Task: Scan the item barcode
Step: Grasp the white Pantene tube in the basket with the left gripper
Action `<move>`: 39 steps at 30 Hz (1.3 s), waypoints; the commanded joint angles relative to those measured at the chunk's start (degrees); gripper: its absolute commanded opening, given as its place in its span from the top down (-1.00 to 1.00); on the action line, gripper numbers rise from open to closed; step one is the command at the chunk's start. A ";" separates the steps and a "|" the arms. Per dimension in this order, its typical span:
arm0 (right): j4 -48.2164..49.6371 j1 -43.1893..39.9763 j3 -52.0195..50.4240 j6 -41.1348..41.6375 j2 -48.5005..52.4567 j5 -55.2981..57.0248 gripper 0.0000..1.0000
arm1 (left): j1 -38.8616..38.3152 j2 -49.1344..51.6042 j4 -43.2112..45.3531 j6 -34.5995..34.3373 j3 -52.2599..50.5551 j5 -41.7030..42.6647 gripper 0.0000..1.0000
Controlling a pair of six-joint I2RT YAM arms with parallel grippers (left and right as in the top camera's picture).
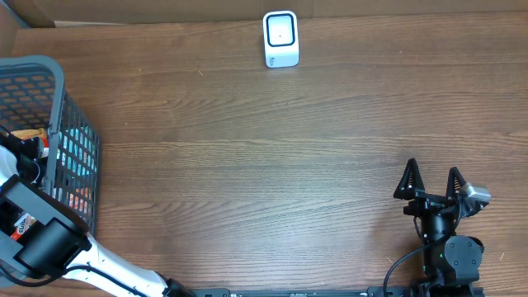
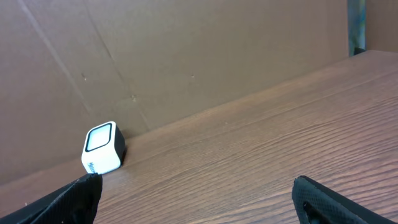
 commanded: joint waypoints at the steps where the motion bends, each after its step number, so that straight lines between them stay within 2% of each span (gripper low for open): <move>1: 0.37 0.04 -0.61 0.11 -0.68 0.55 -1.00 | -2.62 0.42 -1.29 1.03 -0.55 8.00 -0.54; 10: 0.37 0.04 -0.61 0.11 -0.68 0.55 -1.00 | -5.60 0.92 -3.96 1.49 1.70 7.96 -0.51; 14: 0.37 0.04 -0.61 0.11 -0.68 0.55 -1.00 | -5.11 0.98 -1.46 1.49 -2.40 7.32 -0.52; 17: 0.37 0.04 -0.61 0.11 -0.68 0.55 -1.00 | -4.55 0.98 0.96 1.46 -5.95 7.04 -0.43; 21: 0.37 0.04 -0.61 0.11 -0.68 0.55 -1.00 | -4.50 0.98 2.47 1.44 -7.45 5.92 0.07; 22: 0.37 0.04 -0.61 0.11 -0.68 0.55 -1.00 | -4.50 0.96 2.62 1.42 -7.41 5.44 0.26; 23: 0.37 0.04 -0.61 0.11 -0.68 0.55 -1.00 | -4.50 0.96 2.60 1.31 -7.19 4.83 0.58; 24: 0.37 0.04 -0.61 0.11 -0.68 0.55 -1.00 | -4.50 0.96 2.60 0.74 -6.99 4.42 0.82; 25: 0.37 0.04 -0.61 0.13 -0.68 0.55 -1.00 | -4.50 0.96 2.60 0.52 -6.86 4.26 0.92; 32: 0.37 0.04 -0.61 0.11 -0.68 0.55 -1.00 | -4.55 0.79 -0.59 -0.74 -4.74 4.26 0.92; 39: 0.37 0.04 -0.61 0.11 -0.68 0.55 -1.00 | -4.55 -1.40 -9.55 -6.21 7.87 3.41 0.92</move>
